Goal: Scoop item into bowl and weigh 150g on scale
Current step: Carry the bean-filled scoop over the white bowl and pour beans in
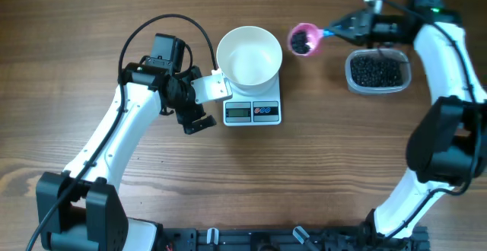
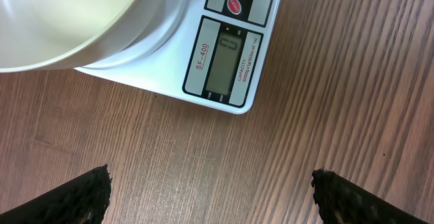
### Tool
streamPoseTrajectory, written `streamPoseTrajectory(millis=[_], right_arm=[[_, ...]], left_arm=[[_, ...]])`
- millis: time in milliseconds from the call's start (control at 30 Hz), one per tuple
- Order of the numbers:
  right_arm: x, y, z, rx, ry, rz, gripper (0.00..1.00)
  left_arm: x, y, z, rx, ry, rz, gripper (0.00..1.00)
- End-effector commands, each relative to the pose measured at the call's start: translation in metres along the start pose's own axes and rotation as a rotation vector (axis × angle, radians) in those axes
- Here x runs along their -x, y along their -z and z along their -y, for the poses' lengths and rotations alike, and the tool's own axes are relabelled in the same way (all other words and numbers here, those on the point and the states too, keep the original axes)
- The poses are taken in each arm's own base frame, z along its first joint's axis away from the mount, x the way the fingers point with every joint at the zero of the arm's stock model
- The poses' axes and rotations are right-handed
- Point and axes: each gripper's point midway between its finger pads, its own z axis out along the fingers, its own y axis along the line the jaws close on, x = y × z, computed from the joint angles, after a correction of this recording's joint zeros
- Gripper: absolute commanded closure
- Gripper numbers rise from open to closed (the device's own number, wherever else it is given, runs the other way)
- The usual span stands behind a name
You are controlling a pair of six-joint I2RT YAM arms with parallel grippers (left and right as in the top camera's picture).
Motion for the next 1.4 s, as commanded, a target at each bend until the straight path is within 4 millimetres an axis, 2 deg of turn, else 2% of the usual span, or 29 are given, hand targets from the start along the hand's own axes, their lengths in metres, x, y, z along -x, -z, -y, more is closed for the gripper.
streamPoseTrajectory(millis=[0, 233, 367, 467, 567, 667, 867, 1033, 1133, 1367], right_arm=[[-0.007, -0.026, -0.015, 0.057, 0.039, -0.046, 0.96], [-0.017, -0.059, -0.04, 0.091, 0.148, -0.095, 0.96], [-0.01, -0.058, -0.038, -0.034, 0.206, -0.058, 0.96], [-0.006, -0.053, -0.051, -0.107, 0.315, -0.027, 0.96], [-0.009, -0.058, -0.061, -0.161, 0.403, -0.026, 0.96], [-0.016, -0.069, -0.061, -0.19, 0.483, -0.052, 0.96], [-0.018, -0.087, -0.047, -0.374, 0.711, -0.093, 0.96], [-0.027, -0.103, -0.054, -0.378, 0.822, -0.132, 0.96], [-0.029, -0.106, -0.052, -0.417, 0.852, -0.143, 0.96], [-0.033, -0.118, -0.061, -0.4, 1.08, -0.186, 0.96]], left_arm=[[0.006, 0.002, 0.0, 0.002, -0.029, 0.017, 0.0], [0.006, 0.002, 0.0, 0.002, -0.029, 0.017, 0.0], [0.006, 0.002, 0.0, 0.002, -0.029, 0.017, 0.0], [0.006, 0.002, 0.0, 0.002, -0.029, 0.017, 0.0], [0.006, 0.002, 0.0, 0.002, -0.029, 0.017, 0.0], [0.006, 0.002, 0.0, 0.002, -0.029, 0.017, 0.0], [0.006, 0.002, 0.0, 0.002, -0.029, 0.017, 0.0], [0.006, 0.002, 0.0, 0.002, -0.029, 0.018, 0.0], [0.006, 0.002, 0.0, 0.002, -0.029, 0.017, 0.0], [0.006, 0.002, 0.0, 0.002, -0.029, 0.017, 0.0]])
